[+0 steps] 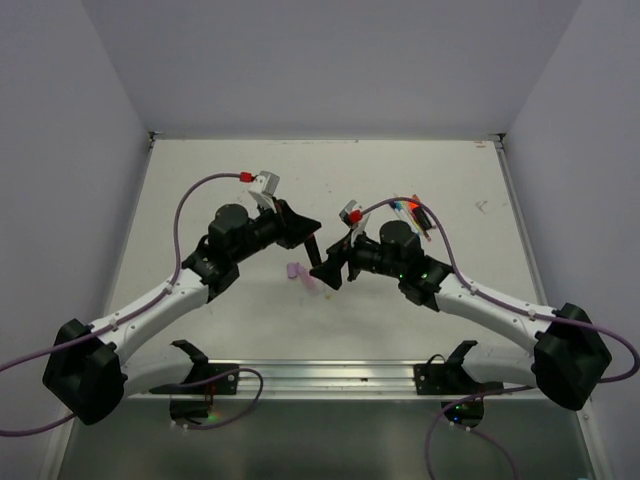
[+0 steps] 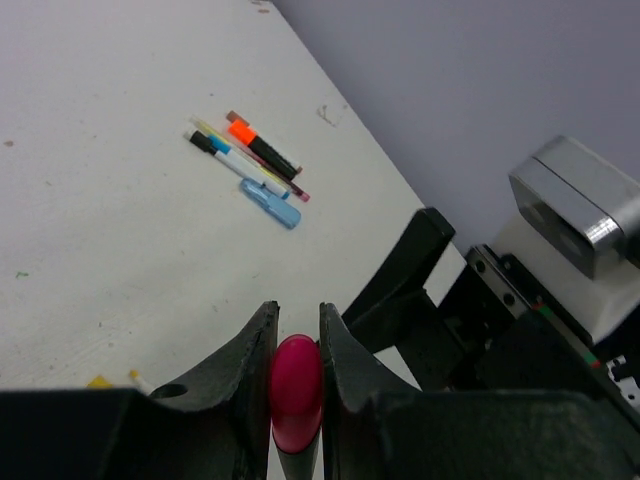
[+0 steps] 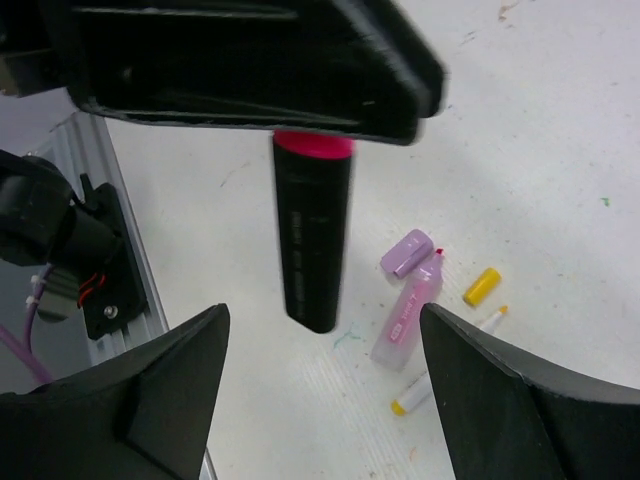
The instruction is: Open the pen caps
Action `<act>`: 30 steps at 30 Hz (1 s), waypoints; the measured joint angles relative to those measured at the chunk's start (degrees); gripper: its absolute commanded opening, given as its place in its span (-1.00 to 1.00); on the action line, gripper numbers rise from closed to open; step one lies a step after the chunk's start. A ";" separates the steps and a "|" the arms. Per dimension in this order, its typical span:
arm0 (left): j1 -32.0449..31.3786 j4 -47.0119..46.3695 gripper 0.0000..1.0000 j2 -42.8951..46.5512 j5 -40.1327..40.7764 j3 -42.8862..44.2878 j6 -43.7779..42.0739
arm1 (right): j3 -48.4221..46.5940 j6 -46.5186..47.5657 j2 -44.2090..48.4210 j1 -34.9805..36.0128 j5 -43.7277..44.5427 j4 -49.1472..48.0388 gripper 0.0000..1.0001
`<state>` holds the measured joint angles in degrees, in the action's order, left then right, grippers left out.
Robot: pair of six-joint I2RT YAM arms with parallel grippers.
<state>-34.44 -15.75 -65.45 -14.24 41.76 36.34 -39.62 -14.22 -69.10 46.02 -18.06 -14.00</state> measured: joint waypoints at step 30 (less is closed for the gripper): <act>1.31 -26.88 -1.00 1.46 -22.08 -6.12 0.24 | -7.91 3.78 -2.95 -6.99 -29.59 3.74 -1.00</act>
<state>-33.12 -42.63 -63.99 -36.32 35.64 36.58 -47.53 -10.44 -72.05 39.03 -47.66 -10.26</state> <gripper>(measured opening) 0.227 0.169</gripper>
